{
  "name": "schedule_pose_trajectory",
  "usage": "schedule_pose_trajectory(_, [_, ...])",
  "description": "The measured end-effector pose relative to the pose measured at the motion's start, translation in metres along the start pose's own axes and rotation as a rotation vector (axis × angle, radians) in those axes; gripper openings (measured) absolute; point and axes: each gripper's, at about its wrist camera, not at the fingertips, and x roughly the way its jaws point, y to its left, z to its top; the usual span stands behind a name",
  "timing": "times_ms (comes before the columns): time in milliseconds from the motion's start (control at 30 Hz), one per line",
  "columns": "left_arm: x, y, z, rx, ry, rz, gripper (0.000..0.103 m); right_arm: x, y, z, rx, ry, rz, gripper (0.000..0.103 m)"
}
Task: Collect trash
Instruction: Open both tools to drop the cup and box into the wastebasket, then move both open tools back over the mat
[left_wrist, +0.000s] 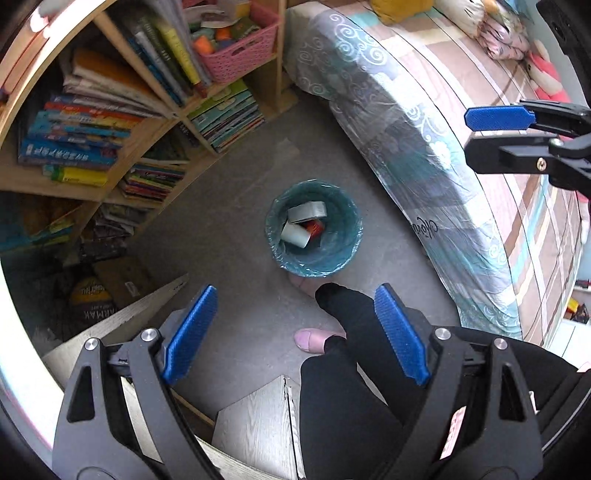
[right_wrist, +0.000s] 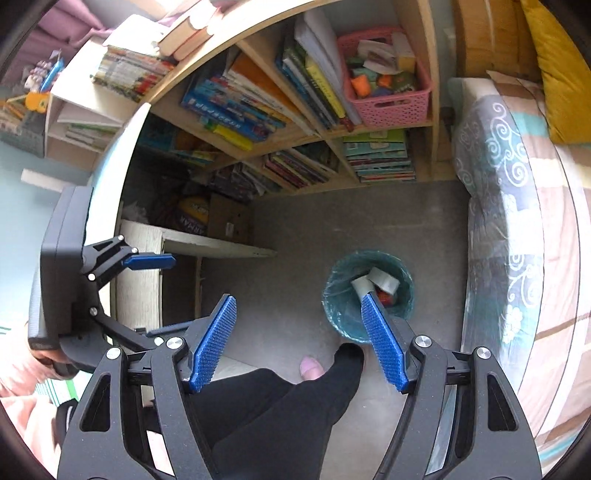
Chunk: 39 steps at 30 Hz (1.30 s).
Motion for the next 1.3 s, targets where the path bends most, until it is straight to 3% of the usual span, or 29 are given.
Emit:
schedule_pose_trajectory(200, [-0.021,0.019,-0.021,-0.075,-0.041,0.023,0.085,0.006,0.031,0.010,-0.117,0.031,0.021,0.071])
schedule_pose_trajectory(400, [-0.049,0.053,-0.063,-0.227,-0.096,0.052,0.085,0.016,0.093,0.034,-0.342,0.065,0.053,0.071])
schedule_pose_trajectory(700, [-0.088,0.113,-0.186,-0.623,-0.164,0.143,0.086,0.049,0.236,0.055,-0.797,0.167,0.150,0.074])
schedule_pose_trajectory(967, [-0.109,0.131,-0.312,-0.970,-0.188,0.236,0.089,0.083,0.356,0.028,-1.117,0.254,0.217,0.074])
schedule_pose_trajectory(1133, [-0.115,0.132,-0.366,-1.098,-0.214,0.257,0.089,0.097,0.409,-0.004,-1.259,0.289,0.240,0.074])
schedule_pose_trajectory(1300, [-0.117,0.127,-0.405,-1.155,-0.224,0.267,0.091,0.105,0.445,-0.030,-1.352,0.305,0.243,0.075])
